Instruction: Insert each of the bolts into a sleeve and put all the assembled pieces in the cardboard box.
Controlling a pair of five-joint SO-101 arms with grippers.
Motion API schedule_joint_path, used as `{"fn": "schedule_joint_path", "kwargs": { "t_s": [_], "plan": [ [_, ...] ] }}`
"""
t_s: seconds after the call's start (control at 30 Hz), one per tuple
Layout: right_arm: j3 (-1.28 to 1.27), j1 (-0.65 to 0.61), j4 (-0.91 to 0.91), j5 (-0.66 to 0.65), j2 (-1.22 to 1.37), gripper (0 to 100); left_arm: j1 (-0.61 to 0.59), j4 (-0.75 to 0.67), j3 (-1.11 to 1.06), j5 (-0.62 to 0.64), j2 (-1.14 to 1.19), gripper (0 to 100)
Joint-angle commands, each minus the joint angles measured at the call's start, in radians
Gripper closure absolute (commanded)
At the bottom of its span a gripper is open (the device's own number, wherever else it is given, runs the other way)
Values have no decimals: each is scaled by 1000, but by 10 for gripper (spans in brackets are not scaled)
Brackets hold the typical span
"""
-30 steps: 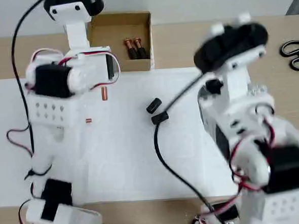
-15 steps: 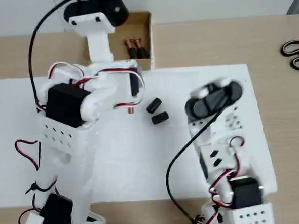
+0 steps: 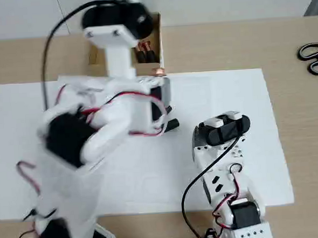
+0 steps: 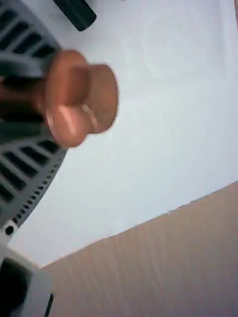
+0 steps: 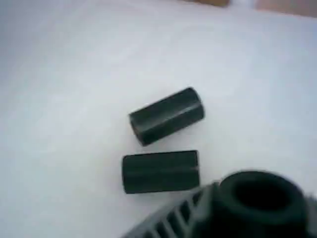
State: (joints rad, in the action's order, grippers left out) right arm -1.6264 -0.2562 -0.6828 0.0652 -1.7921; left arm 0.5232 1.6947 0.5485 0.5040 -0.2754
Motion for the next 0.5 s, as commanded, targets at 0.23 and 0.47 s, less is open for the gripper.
{"fn": "schedule_joint_path", "kwargs": {
  "t_s": [0.23,0.47],
  "plan": [
    [5,-84,24,12,-22,981,9,-115,-351,-17,-324,994],
    [12,-85,27,14,-22,981,-66,-517,-862,-49,-491,994]
  ]
}}
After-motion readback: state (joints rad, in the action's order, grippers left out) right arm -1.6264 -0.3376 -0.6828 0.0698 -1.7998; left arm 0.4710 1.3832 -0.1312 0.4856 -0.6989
